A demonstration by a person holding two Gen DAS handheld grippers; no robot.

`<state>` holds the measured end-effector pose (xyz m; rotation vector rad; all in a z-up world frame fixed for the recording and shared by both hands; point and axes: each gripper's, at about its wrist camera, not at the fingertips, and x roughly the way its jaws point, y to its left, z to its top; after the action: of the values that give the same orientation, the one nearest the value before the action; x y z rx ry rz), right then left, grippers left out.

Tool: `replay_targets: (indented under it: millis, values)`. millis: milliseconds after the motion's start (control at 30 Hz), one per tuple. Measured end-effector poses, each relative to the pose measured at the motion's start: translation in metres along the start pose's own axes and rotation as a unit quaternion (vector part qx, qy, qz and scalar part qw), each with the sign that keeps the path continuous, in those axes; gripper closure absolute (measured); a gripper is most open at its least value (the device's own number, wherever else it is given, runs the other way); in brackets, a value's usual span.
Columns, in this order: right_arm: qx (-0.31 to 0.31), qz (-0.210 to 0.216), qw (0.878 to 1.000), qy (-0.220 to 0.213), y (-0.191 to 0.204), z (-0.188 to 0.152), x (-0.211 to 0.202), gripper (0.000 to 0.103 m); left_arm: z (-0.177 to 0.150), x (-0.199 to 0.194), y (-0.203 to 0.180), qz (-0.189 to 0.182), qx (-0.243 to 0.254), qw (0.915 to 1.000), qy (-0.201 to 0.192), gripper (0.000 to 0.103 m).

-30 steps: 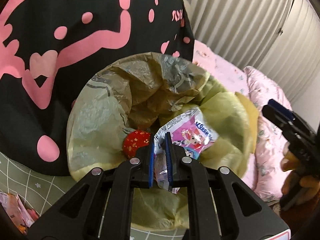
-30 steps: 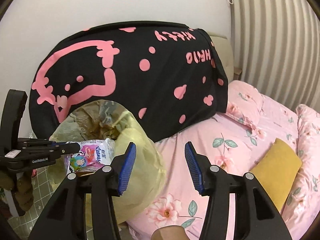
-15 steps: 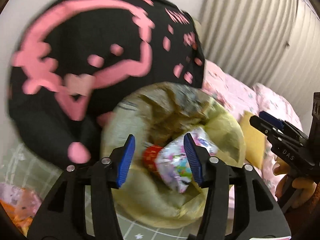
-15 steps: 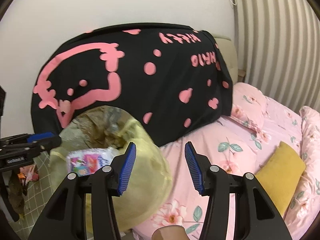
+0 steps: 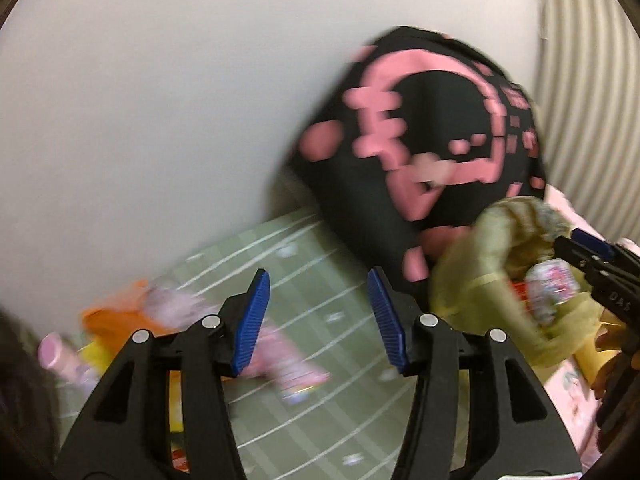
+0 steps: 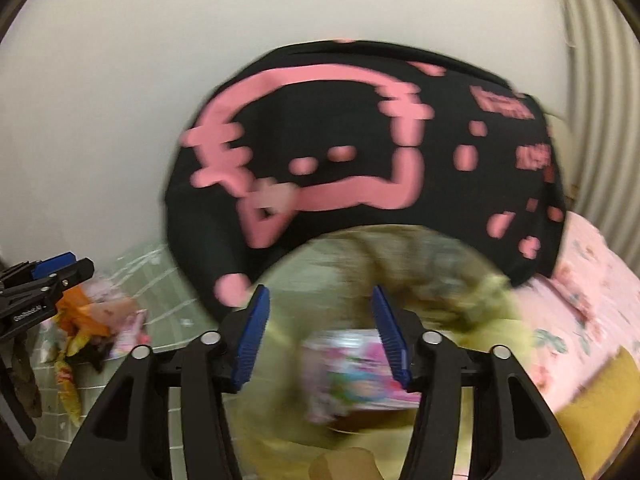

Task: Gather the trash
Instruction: 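Grasp the orange snack bag with the right gripper while the left gripper returns to the pile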

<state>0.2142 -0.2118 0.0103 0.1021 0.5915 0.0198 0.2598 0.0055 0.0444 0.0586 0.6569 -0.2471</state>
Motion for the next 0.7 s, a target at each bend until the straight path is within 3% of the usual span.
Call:
replay_targets:
  millis: [233,467,700]
  values:
    - [-0.047,0.062,0.996,0.040,0.063,-0.002,0.032,0.050,-0.033,-0.014,0.075,0.082,-0.057,0.9950,0.004,0.054]
    - [-0.089,0.120,0.986,0.068,0.124,-0.005,0.060,0.050,-0.055,-0.030,0.135,0.132,-0.106,0.9854,0.009,0.054]
    - [-0.112,0.174,0.972,0.113,0.194,-0.005,0.099,0.050,-0.082,-0.046,0.192,0.159,-0.151,0.9752,0.030,0.054]
